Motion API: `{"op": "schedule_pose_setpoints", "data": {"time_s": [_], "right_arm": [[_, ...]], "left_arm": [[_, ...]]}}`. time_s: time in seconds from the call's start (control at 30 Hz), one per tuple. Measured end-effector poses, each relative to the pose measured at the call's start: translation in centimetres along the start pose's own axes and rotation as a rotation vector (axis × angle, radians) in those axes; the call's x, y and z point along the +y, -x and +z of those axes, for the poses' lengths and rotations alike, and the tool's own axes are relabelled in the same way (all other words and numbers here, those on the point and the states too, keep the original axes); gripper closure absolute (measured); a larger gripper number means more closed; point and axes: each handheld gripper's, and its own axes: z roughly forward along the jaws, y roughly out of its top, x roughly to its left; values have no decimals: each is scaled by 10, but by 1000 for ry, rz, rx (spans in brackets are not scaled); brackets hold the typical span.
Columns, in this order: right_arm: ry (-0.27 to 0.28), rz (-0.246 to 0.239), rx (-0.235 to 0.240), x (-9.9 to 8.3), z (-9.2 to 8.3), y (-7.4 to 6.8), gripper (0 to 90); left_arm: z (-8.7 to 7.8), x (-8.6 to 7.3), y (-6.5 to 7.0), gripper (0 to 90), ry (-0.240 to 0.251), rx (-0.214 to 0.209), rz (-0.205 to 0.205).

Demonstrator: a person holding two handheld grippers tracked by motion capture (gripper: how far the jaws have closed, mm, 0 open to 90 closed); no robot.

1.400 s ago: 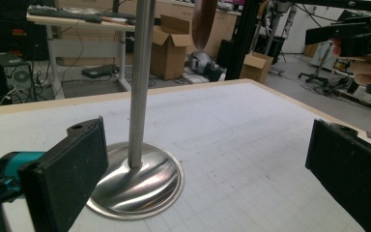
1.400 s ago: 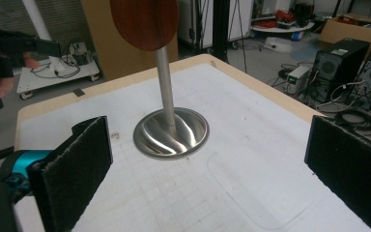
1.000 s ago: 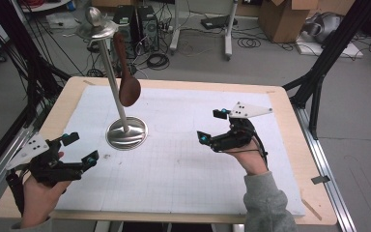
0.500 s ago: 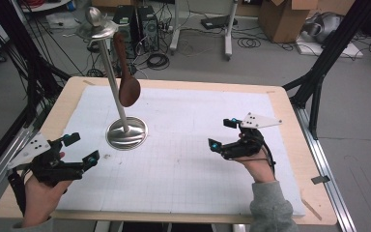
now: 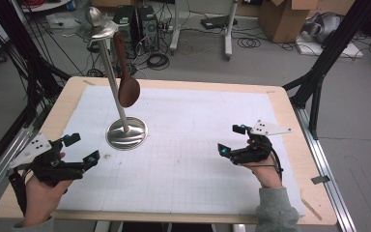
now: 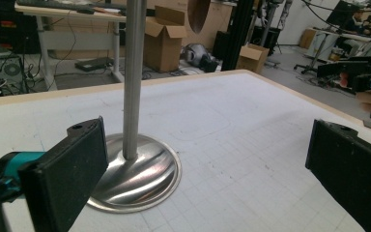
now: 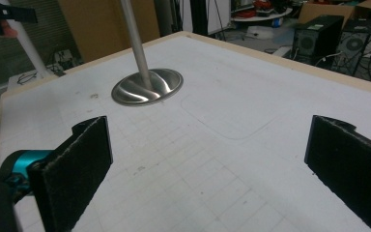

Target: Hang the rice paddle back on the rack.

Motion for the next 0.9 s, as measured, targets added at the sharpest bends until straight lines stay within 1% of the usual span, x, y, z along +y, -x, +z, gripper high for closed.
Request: {"op": "schedule_pose_setpoints", "data": {"time_s": [0.13, 0.3, 0.4, 0.47, 0.5, 0.8, 0.9], "right_arm": [[2, 2, -20, -6, -5, 4, 16], [13, 26, -41, -14, -15, 8, 16], [11, 30, -60, -18, -19, 12, 16], [10, 49, -69, -20, -22, 13, 16], [16, 44, -73, -21, -23, 14, 16], [40, 79, -138, -32, -40, 25, 16], [42, 84, -159, -35, -43, 28, 16]], "left_arm": [[0, -3, -3, 18, -4, 9, -9], [0, -5, -5, 18, -11, 20, -12], [0, -6, -7, 18, -12, 27, -13], [0, -7, -8, 18, -11, 33, -14], [-1, -8, -8, 18, -12, 36, -14], [-5, -11, -15, 18, -10, 66, -19], [-6, -12, -17, 18, -13, 85, -14]]}}
